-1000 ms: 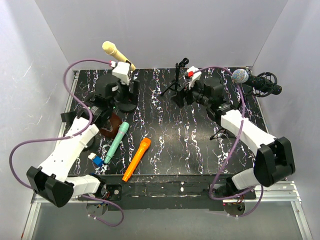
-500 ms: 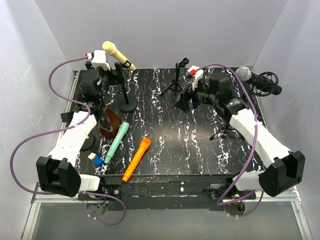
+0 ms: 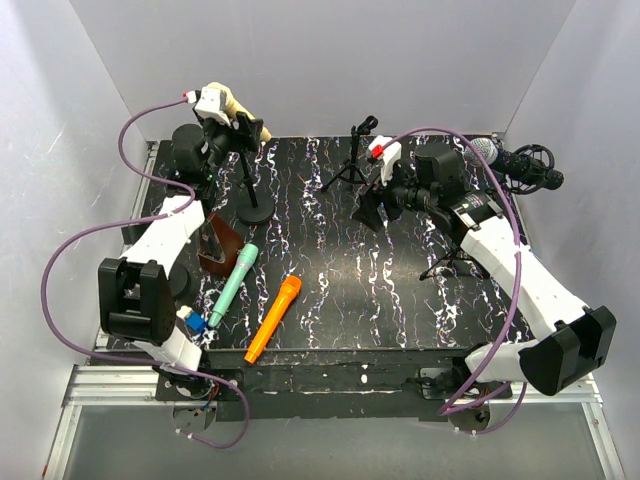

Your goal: Remove the microphone from the stand

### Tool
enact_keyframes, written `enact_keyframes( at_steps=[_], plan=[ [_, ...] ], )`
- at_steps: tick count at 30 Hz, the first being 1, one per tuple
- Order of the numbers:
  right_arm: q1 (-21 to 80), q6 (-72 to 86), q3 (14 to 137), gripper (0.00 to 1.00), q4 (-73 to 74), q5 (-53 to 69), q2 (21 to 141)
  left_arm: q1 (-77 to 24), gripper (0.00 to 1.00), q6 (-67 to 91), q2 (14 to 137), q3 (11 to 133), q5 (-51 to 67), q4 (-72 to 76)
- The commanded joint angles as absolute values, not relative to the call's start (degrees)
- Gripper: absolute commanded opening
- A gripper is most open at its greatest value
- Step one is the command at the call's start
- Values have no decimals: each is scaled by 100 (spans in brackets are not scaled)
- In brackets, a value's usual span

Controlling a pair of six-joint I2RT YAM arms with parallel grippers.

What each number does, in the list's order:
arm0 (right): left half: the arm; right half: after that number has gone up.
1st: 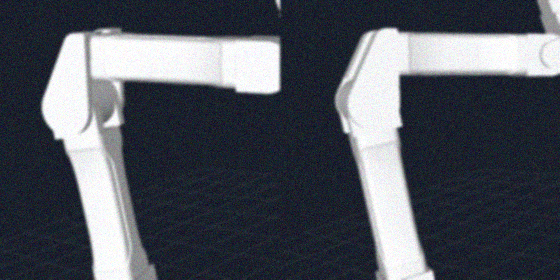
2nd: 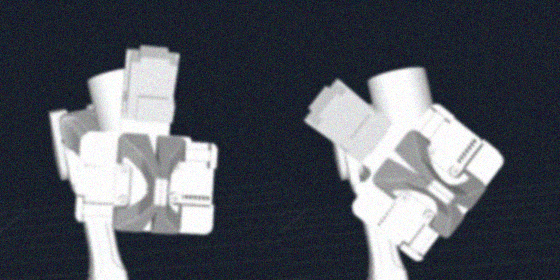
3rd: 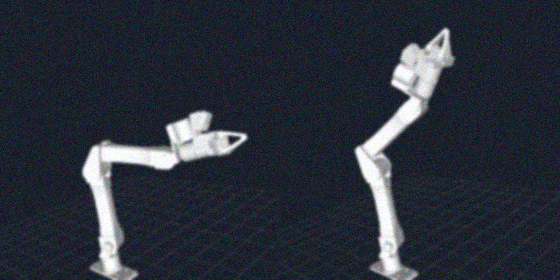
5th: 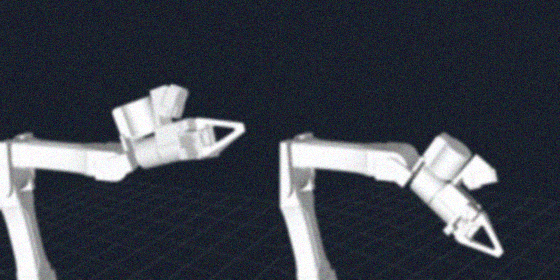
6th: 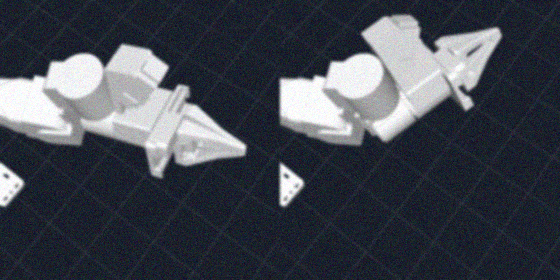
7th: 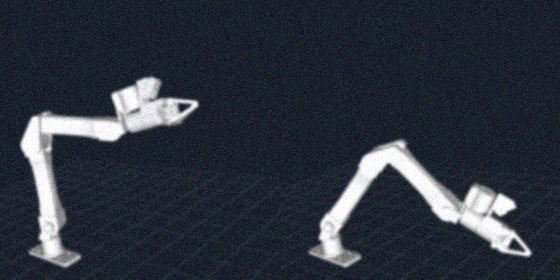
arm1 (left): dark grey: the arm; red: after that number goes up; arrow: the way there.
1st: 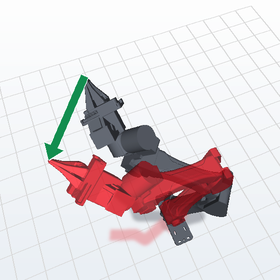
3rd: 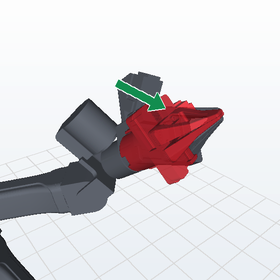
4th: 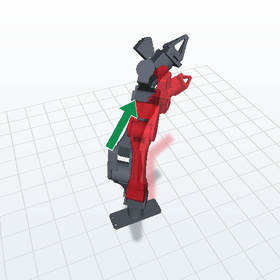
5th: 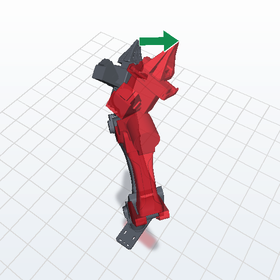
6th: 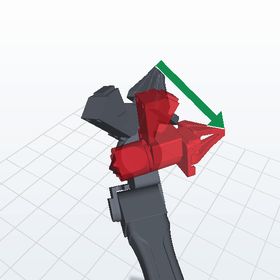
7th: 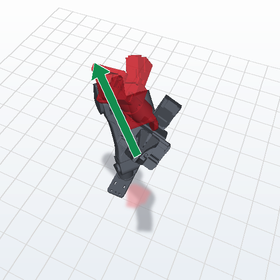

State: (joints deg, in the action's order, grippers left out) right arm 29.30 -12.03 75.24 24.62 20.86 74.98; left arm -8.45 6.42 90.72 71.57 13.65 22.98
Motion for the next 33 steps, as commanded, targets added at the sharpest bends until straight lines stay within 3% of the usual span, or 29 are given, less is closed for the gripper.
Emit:
enact_keyframes(
  at_steps=[1, 4, 7, 10, 15, 25, 33],
  plan=[
    [2997, -1424, 7770, 88, 2645, 1925, 7348, -826, 65, 791, 9061, 7602, 1091, 2794],
    [3006, -1477, 7752, 88, 2751, 1899, 7339, -826, 56, 817, 9079, 7725, 923, 2926],
    [3015, -1494, 7734, 88, 2777, 1898, 7383, -826, 40, 879, 9149, 7883, 1063, 2962],
    [3041, -1529, 7813, 88, 2734, 1933, 7479, -826, 21, 1010, 9237, 8024, 1633, 2953],
    [3050, -1775, 8103, 88, 2567, 2153, 7664, -826, 0, 1589, 9290, 8173, 2564, 2830],
    [3050, -2320, 9324, 92, 2593, 3233, 8191, -1239, 0, 2513, 9097, 8218, 4147, 2725],
    [3252, -2259, 9729, 94, 2400, 3481, 8622, -1845, 0, 2725, 8903, 8306, 4324, 2303]
  ],
)
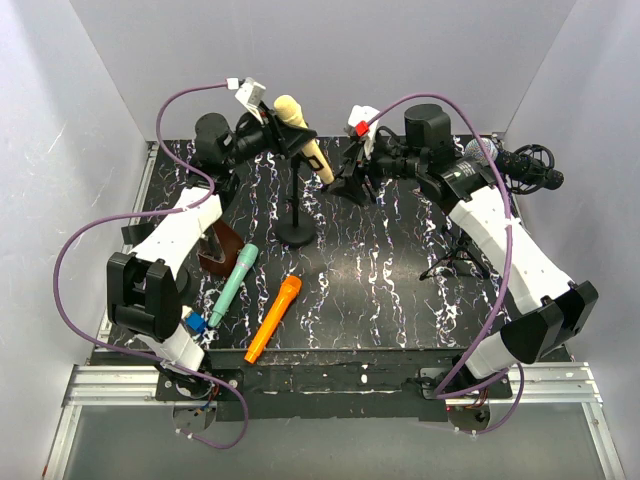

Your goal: Remove the microphone from the stand

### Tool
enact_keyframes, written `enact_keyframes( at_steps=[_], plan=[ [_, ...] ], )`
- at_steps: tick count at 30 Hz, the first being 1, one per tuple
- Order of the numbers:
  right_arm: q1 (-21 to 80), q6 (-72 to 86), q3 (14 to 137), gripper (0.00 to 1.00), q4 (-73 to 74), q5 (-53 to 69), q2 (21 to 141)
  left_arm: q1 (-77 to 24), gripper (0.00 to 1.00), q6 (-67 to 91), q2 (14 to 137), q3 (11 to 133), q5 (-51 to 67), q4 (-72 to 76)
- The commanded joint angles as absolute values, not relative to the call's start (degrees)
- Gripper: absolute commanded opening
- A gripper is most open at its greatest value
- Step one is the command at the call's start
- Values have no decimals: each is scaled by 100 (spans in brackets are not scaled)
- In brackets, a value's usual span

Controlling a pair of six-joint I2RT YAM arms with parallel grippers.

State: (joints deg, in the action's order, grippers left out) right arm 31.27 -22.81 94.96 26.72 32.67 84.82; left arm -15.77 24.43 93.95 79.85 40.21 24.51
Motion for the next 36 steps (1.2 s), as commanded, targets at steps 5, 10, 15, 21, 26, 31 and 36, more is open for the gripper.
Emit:
enact_keyframes(
  at_steps=[5, 10, 15, 21, 26, 31, 36],
  plan=[
    [3322, -2066, 9695, 95, 2215, 3419, 8719, -2012, 0, 2874, 8886, 8376, 4403, 2197],
    [3349, -1881, 9589, 95, 2004, 3217, 8841, -2065, 0, 3085, 8903, 8411, 4421, 2197],
    [3349, -1951, 9554, 91, 1863, 2936, 9078, -2074, 0, 3199, 8903, 8411, 4465, 2180],
    [3340, -2056, 9676, 81, 1802, 2751, 9413, -2065, 0, 3252, 8851, 8411, 4535, 2109],
    [3331, -2197, 9958, 42, 1907, 2786, 9659, -2039, 15, 3191, 8780, 8350, 4421, 1943],
    [3322, -2145, 9993, 29, 1916, 2874, 9686, -1987, 40, 3015, 8692, 8341, 4210, 1697],
    [3226, -2214, 10212, 21, 2135, 3180, 9747, -1679, 59, 2708, 8473, 8218, 4999, 1503]
  ],
)
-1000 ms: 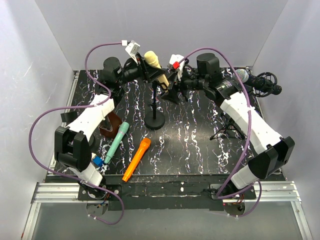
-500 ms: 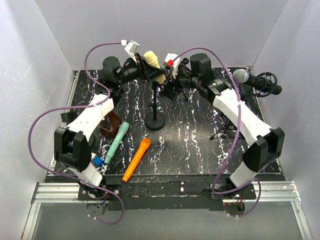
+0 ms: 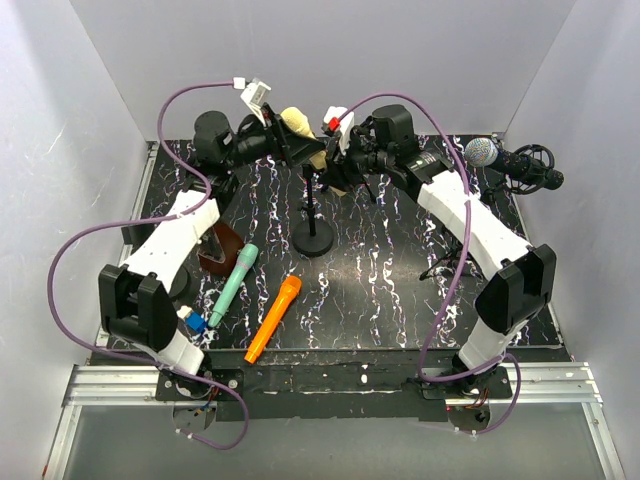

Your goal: Remove the microphone from the stand

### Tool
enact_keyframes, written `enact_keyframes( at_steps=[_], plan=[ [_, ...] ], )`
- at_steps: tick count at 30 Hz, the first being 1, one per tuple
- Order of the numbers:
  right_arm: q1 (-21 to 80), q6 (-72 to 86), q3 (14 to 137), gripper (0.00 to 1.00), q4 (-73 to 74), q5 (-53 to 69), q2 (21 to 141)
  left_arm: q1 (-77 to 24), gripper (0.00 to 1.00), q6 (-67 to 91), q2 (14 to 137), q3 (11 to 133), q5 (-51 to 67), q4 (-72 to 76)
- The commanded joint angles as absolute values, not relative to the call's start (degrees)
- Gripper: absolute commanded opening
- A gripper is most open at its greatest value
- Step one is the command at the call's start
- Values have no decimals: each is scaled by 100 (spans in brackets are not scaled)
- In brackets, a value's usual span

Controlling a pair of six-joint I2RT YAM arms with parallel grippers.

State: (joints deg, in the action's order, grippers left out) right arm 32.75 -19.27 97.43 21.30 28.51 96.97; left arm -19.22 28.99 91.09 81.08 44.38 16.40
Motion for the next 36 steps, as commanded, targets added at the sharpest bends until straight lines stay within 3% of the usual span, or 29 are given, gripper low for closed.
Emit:
enact_keyframes(
  at_steps=[1, 4, 10, 15, 20, 27, 32, 34, 36],
  plan=[
    [3182, -2258, 10343, 15, 2275, 3408, 9782, -1566, 61, 2655, 8394, 8192, 5201, 1442],
    [2989, -2320, 10783, 5, 2741, 3901, 9949, -1293, 64, 2156, 8218, 8235, 6184, 917],
    [2707, -2740, 11355, 4, 3522, 4640, 10107, -932, 65, 134, 7901, 8052, 6820, -729],
    [2707, -3182, 11400, 4, 4025, 4904, 10142, -1045, 59, 779, 8226, 7261, 6672, 1199],
    [2707, -3138, 11531, 4, 4148, 5106, 10230, -1476, 57, 528, 8683, 7119, 5847, 1739],
    [2707, -3120, 11742, 5, 4245, 5071, 10362, -1696, 52, 597, 9184, 7242, 5977, 2047],
    [2707, -2989, 11663, 5, 4166, 5001, 10362, -1881, 36, 703, 9290, 7198, 6064, 2180],
    [2707, -2892, 11628, 13, 4070, 4931, 10345, -1898, 24, 782, 9299, 7155, 6073, 2241],
    [2707, -2516, 11584, 37, 3825, 4773, 10310, -1898, 15, 913, 9290, 7084, 6030, 2329]
  ],
)
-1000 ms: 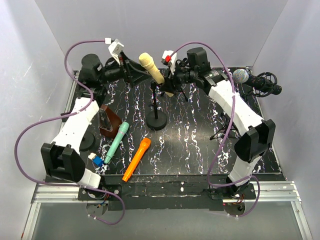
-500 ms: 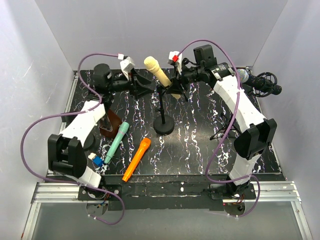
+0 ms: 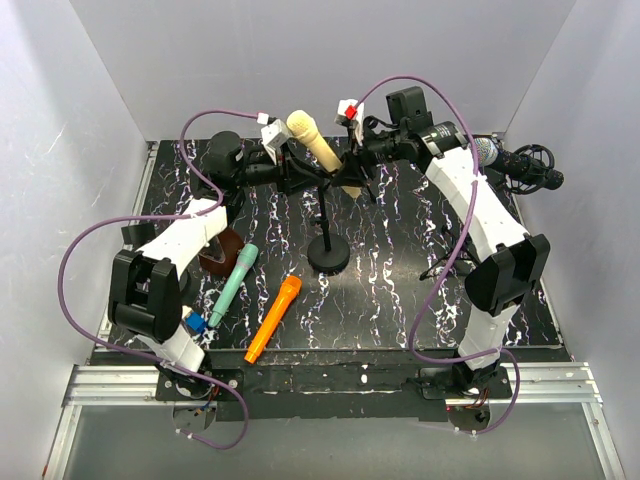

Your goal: Remove the microphone from the stand

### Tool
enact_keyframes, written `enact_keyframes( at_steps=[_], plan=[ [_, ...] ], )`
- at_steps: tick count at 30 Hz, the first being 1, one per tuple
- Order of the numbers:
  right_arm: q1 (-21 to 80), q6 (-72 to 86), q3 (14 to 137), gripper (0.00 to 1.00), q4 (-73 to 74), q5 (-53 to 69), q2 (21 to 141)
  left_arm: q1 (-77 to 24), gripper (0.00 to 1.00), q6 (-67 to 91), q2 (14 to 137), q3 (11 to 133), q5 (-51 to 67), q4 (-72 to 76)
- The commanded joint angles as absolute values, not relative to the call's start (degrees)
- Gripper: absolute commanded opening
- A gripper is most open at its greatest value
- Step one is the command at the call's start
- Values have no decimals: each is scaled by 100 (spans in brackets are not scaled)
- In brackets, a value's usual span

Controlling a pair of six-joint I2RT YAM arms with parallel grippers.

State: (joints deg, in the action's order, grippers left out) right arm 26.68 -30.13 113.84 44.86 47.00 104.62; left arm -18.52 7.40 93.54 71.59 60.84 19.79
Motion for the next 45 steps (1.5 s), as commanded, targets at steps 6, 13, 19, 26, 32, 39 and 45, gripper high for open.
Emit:
enact_keyframes(
  at_steps=[6, 13, 19, 26, 32, 39, 45],
  plan=[
    [2733, -1346, 11583, 83, 3033, 4711, 10134, -1899, 0, 1055, 9194, 6821, 5801, 2443],
    [2856, -1125, 11874, 68, 2971, 4711, 10239, -1898, 0, 1081, 9114, 6741, 5643, 2408],
    [2865, -1327, 12084, 2, 3120, 4816, 10274, -1898, 0, 994, 9114, 6759, 5546, 2251],
    [2567, -757, 12453, 1, 2304, 4272, 9888, -1899, 0, 273, 9018, 6636, 5326, 1513],
    [2075, -484, 12454, 1, 1469, 3876, 9423, -1898, 0, 26, 8938, 6600, 5186, 1081],
    [1934, -273, 12454, 1, 1310, 4113, 9123, -1916, 12, 175, 9044, 7171, 5177, 888],
    [1942, -114, 12103, 1, 1248, 4289, 8834, -1942, 64, 527, 8790, 8084, 5168, 405]
  ],
)
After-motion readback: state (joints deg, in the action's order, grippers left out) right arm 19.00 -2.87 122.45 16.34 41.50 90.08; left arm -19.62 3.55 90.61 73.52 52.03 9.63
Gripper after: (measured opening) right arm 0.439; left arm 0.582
